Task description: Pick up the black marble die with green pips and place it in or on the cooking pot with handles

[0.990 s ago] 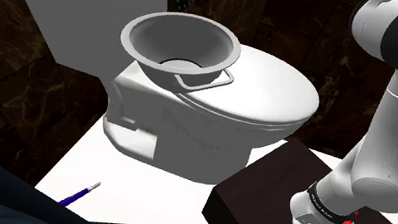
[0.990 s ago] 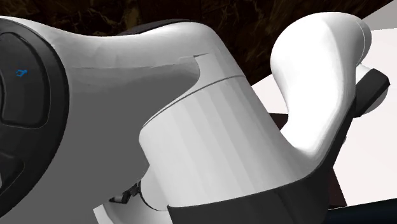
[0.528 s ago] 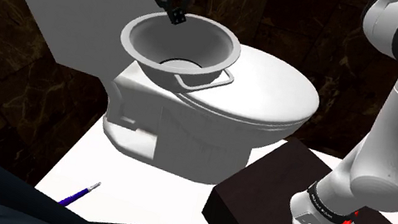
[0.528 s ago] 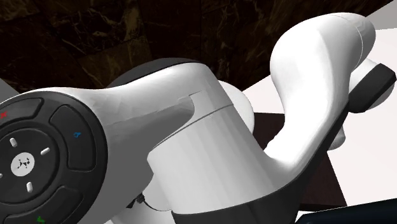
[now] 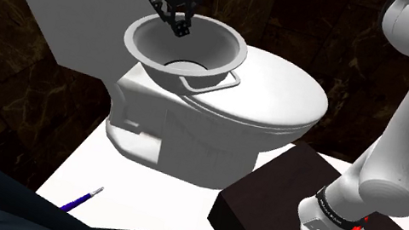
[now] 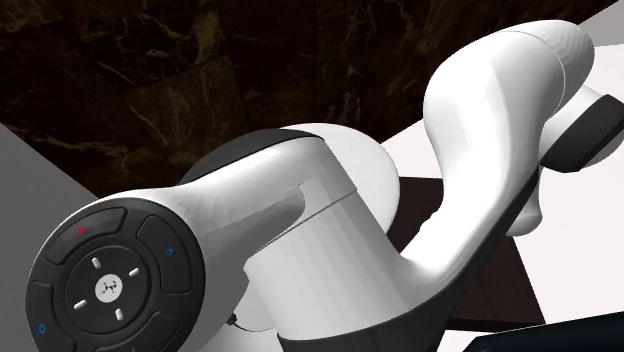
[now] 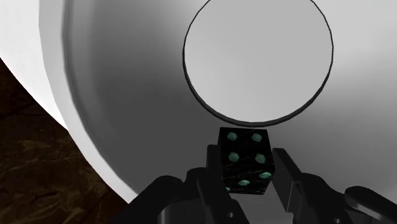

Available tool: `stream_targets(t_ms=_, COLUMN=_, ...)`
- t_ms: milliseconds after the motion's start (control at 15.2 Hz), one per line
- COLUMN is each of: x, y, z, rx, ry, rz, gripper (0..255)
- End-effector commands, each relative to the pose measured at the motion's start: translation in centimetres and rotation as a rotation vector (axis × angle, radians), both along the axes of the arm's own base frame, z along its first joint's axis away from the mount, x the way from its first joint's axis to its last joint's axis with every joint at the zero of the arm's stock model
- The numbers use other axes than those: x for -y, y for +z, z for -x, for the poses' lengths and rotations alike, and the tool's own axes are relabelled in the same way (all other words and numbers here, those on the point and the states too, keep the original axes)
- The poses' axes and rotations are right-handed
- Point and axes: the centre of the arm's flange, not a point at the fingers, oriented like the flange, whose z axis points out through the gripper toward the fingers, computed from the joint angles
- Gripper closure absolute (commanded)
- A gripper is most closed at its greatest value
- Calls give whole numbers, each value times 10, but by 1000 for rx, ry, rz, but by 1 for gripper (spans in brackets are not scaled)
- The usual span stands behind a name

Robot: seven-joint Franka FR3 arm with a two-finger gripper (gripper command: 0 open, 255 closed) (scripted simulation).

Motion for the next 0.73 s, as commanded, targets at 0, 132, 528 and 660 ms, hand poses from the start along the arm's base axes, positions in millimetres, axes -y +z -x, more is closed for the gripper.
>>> stream_targets(t_ms=0, x=0, y=0, z=0, rx=0, ry=0, rz=0, gripper=255)
stream_targets(t_ms=132, x=0, y=0, z=0, rx=0, ry=0, rz=0, gripper=255)
stream_targets(t_ms=528, x=0, y=0, z=0, rx=0, ry=0, rz=0, gripper=0)
stream_targets(t_ms=660, x=0, y=0, z=0, rx=0, ry=0, rz=0, gripper=0)
